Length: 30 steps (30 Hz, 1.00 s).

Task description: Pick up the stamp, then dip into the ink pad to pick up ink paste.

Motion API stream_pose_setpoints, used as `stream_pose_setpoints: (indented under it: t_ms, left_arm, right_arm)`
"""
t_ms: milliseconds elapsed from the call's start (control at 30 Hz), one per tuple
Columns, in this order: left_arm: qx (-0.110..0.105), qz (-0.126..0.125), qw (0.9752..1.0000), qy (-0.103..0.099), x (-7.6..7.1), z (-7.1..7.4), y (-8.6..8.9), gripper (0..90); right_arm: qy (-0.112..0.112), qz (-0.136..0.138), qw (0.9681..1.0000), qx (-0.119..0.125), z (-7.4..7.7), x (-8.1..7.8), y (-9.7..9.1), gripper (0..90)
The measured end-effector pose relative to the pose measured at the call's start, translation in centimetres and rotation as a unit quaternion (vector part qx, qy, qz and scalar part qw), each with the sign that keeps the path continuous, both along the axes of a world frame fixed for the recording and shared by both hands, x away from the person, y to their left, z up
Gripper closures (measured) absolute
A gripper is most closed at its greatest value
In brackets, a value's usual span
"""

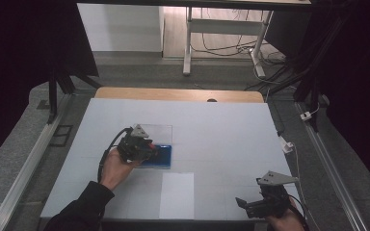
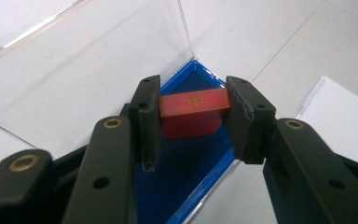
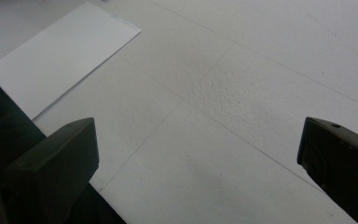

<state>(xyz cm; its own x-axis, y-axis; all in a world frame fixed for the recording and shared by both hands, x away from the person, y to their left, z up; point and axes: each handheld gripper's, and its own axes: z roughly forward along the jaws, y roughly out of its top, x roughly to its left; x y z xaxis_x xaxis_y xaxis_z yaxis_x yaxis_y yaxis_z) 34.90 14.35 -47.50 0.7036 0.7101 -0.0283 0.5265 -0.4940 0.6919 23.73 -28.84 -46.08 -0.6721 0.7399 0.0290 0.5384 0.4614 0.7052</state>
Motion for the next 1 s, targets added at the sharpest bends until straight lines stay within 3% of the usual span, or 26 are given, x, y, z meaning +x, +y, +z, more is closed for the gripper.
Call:
stream_pose_setpoints:
  t_ms: [233,300,400,800,1000]
  left_arm:
    - [-0.002,-0.003,1.0,0.001,0.1,-0.1,0.0,58.5]
    - [0.012,0.001,0.9999,-0.001,0.0,-0.2,-0.2,58.5]
    - [0.015,0.002,0.9999,0.002,0.1,-0.4,-0.3,58.5]
    - [0.018,0.028,0.9994,0.01,0.6,-1.2,-0.5,58.5]
    - [0.043,0.025,0.9986,0.016,0.7,-2.0,-0.9,58.5]
  right_arm:
    - [-0.002,-0.005,1.0,0.005,0.1,0.0,0.0,0.0]
    - [-0.002,-0.005,1.0,0.005,0.1,0.0,-0.1,0.0]
    - [-0.002,-0.005,1.0,0.005,0.1,0.0,-0.1,0.0]
    - [-0.001,-0.002,1.0,0.003,0.0,0.0,0.0,0.0]
    - [-0.001,-0.001,1.0,0.002,0.0,0.0,0.0,0.0]
